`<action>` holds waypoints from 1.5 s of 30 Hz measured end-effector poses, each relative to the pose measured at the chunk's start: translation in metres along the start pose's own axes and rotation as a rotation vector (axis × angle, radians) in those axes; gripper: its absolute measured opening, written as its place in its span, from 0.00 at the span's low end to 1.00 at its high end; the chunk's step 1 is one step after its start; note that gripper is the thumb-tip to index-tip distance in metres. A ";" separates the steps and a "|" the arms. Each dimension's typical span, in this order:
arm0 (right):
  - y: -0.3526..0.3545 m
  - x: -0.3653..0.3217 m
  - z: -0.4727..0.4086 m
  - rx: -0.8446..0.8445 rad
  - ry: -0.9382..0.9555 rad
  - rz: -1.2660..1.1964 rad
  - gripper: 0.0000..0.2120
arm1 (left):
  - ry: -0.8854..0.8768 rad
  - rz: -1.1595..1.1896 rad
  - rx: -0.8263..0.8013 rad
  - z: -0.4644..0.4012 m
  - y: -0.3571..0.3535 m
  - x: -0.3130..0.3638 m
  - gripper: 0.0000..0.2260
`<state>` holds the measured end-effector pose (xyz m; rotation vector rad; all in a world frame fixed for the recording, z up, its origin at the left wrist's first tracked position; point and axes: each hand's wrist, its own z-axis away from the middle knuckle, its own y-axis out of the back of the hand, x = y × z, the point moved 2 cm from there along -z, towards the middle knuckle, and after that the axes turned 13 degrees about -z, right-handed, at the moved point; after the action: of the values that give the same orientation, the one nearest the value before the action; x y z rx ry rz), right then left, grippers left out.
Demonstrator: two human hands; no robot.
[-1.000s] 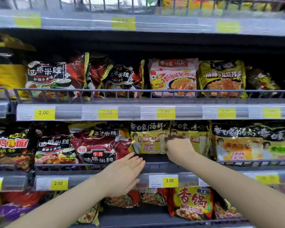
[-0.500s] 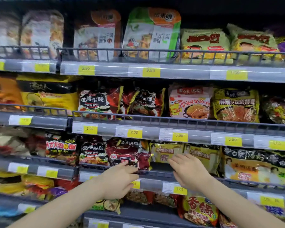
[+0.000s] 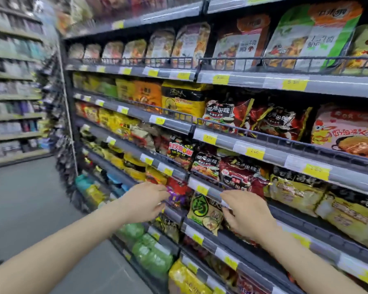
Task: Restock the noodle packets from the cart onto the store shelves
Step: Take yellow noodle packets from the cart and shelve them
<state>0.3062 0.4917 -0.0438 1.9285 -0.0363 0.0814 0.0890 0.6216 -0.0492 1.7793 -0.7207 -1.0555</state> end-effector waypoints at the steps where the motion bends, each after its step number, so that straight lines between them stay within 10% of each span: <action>1: -0.001 -0.016 -0.002 -0.039 0.024 -0.044 0.14 | 0.034 -0.013 0.018 0.021 0.001 -0.005 0.16; 8: -0.013 -0.133 -0.028 -0.057 0.255 -0.206 0.15 | 0.380 -0.064 -0.163 0.185 0.012 -0.048 0.30; 24: -0.022 -0.505 -0.143 -0.062 0.587 -0.321 0.17 | 0.984 -0.239 -0.430 0.550 0.060 -0.181 0.14; 45: -0.124 -0.760 -0.336 -0.296 0.669 -0.293 0.17 | 1.130 -0.145 -0.511 0.686 -0.038 -0.416 0.14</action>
<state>-0.4565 0.8388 -0.0986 1.5134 0.6428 0.4901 -0.7104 0.6941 -0.0844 1.6293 0.3524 -0.1497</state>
